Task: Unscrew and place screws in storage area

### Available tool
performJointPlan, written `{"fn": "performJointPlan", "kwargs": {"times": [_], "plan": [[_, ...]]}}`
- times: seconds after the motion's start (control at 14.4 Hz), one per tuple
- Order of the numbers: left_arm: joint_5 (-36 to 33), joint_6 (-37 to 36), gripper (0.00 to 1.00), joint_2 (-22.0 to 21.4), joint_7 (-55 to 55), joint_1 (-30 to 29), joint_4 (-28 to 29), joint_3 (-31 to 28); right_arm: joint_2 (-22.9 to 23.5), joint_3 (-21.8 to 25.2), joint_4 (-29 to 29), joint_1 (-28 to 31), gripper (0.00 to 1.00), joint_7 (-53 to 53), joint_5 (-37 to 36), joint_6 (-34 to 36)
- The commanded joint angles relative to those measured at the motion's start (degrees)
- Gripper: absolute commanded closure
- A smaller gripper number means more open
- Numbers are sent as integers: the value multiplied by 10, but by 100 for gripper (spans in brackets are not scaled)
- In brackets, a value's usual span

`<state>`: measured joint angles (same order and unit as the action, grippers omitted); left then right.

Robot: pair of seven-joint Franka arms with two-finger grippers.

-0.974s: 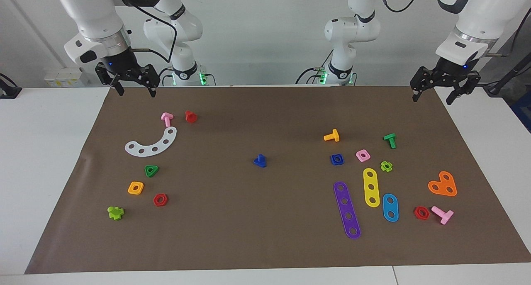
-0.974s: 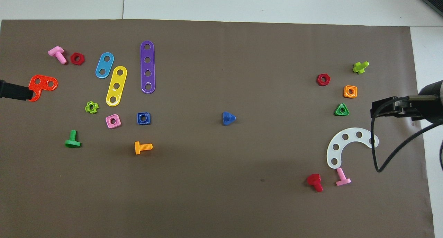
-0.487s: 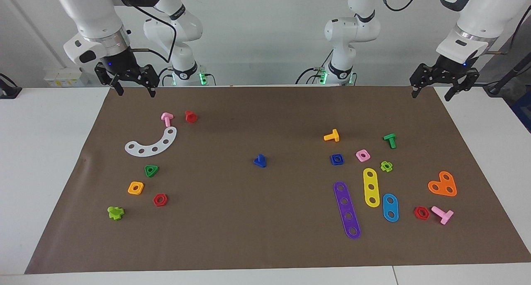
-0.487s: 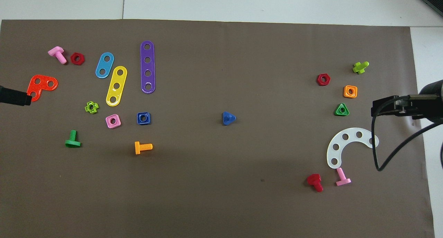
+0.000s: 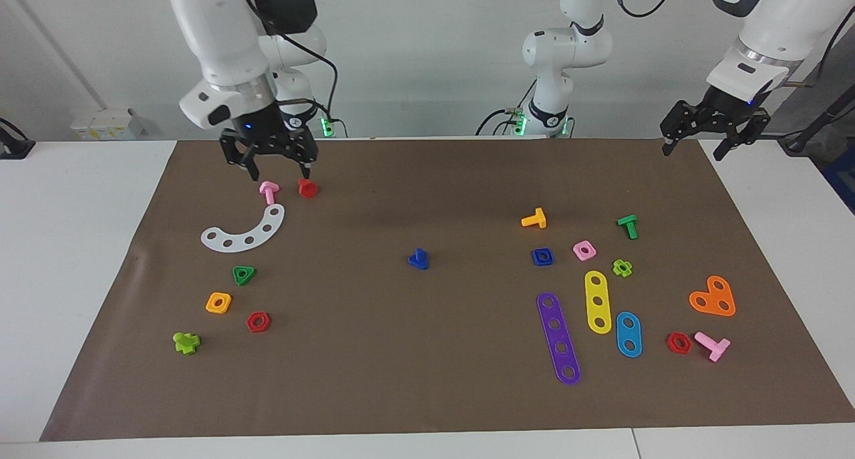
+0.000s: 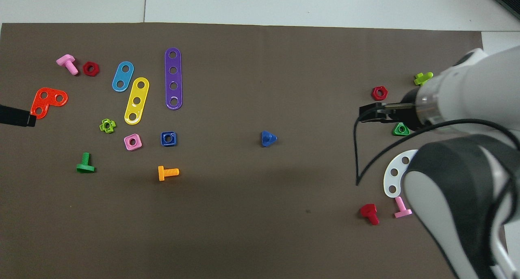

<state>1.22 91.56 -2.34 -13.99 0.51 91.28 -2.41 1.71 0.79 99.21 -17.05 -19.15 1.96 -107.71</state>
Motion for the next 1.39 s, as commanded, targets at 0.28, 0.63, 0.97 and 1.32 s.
{"fn": "performJointPlan", "kwargs": {"times": [0.28, 0.63, 0.97, 1.32], "plan": [[8, -5, 0, -18, 6, -11, 20, 0, 185, 2, -17, -139, 0, -149, -18, -216], [8, -6, 0, -18, 6, -10, 20, 0, 265, 1, -29, -172, 5, -179, -81, -251], [8, -6, 0, -18, 6, -11, 20, 0, 263, 1, -19, -171, 43, -172, -80, -222], [7, -6, 0, -18, 6, -11, 20, 0, 262, -3, -19, -170, 60, -164, -69, -203]]}}
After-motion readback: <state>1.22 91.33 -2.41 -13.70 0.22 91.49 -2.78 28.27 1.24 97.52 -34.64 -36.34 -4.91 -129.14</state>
